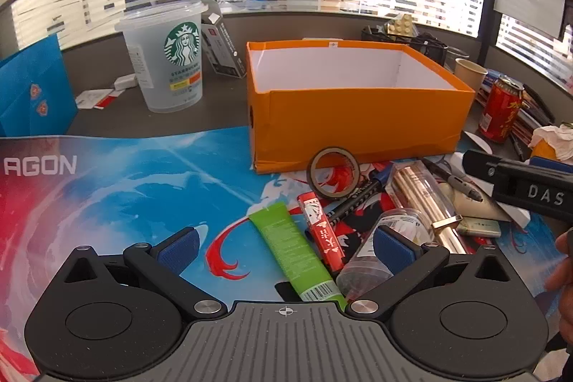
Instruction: Organize rigid objects
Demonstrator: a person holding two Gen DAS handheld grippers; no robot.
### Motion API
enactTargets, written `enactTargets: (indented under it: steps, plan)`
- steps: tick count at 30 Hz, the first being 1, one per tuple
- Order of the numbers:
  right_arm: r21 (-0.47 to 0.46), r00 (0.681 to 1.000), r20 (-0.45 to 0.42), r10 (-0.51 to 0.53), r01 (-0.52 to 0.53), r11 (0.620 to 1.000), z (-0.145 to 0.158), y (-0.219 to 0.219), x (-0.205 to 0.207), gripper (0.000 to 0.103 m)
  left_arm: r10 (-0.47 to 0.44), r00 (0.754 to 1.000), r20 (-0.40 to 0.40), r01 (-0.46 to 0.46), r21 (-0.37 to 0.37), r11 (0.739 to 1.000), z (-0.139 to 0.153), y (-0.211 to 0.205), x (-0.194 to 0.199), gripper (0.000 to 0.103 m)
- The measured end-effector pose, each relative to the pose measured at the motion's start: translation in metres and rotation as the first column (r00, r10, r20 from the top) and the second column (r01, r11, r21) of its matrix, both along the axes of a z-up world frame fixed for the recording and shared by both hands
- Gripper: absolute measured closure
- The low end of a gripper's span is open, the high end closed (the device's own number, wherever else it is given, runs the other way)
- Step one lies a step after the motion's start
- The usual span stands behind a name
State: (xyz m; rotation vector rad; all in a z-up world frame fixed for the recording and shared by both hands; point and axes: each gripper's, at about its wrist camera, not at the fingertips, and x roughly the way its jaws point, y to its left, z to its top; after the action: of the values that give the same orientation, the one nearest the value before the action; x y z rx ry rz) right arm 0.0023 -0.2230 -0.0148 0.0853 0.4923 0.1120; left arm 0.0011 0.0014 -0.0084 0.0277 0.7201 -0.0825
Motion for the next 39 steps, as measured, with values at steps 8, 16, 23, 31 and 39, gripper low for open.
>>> enactTargets:
  steps: [8,16,23,31,39]
  plan:
    - [-0.050,1.000,-0.006,-0.031,0.030,0.998,-0.001,0.000,0.001,0.000,0.024,0.999,-0.029,-0.024,0.011,1.000,-0.004,0.002,0.003,0.000]
    - [-0.070,1.000,-0.015,-0.010,0.009,0.998,-0.005,-0.005,-0.001,0.000,0.012,0.999,-0.029,-0.010,0.056,0.998,-0.012,0.004,-0.005,0.000]
    - [-0.045,1.000,-0.004,0.023,-0.023,0.999,-0.008,-0.018,-0.008,0.000,0.017,0.998,-0.061,-0.014,0.047,0.999,-0.023,0.004,-0.005,0.000]
    - [-0.106,0.996,0.010,0.091,-0.089,0.990,-0.016,-0.026,-0.019,0.000,-0.020,0.996,-0.088,0.024,0.053,0.998,-0.040,-0.002,-0.012,0.000]
    - [-0.160,0.996,-0.001,0.088,-0.087,0.983,-0.033,-0.056,-0.009,0.000,-0.067,0.991,-0.113,0.073,0.048,0.996,-0.051,-0.008,-0.015,0.000]
